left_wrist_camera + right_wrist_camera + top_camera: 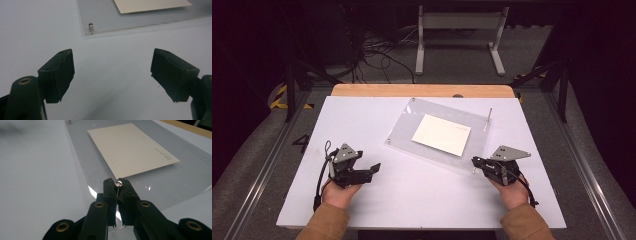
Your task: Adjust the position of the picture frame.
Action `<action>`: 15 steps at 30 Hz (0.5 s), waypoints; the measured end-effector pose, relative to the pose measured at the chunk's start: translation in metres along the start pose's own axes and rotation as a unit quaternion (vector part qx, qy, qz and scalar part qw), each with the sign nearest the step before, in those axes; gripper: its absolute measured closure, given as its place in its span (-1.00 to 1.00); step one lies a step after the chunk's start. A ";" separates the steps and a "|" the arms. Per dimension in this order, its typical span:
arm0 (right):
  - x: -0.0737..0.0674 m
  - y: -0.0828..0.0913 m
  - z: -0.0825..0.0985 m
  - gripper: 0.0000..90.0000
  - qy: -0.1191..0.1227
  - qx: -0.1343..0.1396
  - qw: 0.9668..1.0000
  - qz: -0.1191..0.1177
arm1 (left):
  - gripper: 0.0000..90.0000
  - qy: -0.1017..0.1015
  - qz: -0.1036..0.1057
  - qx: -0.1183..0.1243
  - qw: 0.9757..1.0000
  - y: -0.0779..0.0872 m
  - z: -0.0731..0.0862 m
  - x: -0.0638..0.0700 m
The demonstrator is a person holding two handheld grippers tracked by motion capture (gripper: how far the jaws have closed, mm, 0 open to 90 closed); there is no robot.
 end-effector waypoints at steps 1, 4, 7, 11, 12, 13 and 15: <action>0.003 0.000 0.003 0.87 -0.005 -0.004 1.000 0.004 | -0.56 -0.002 0.000 -0.001 1.000 0.000 -0.002 0.001; 0.010 -0.004 0.013 0.87 -0.015 -0.014 1.000 0.006 | -0.54 -0.006 0.004 -0.007 1.000 -0.002 -0.006 0.002; 0.010 -0.003 0.013 0.87 -0.014 -0.010 1.000 0.008 | -0.50 -0.011 0.006 -0.013 1.000 -0.006 -0.012 0.000; 0.010 -0.003 0.013 0.87 -0.017 -0.008 1.000 0.006 | -0.39 -0.014 0.009 -0.014 1.000 -0.011 -0.019 -0.003; 0.010 -0.003 0.013 0.87 -0.017 -0.008 1.000 0.006 | -0.39 -0.010 0.013 -0.014 1.000 -0.014 -0.022 -0.003; 0.010 -0.003 0.013 0.87 -0.017 -0.008 1.000 0.006 | -0.38 -0.008 0.015 -0.018 1.000 -0.018 -0.025 -0.006; 0.010 -0.003 0.013 0.87 -0.017 -0.009 1.000 0.006 | -0.35 -0.014 0.012 -0.025 1.000 -0.023 -0.029 -0.009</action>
Point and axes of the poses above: each handheld gripper's, and its own axes: y roughly backward along the jaws, z roughly out of its underside, x roughly to its right, the point moved 9 cm from there along -y, roughly forward along the jaws, and after that the axes turned 1 degree about y, right-handed, at the moved point
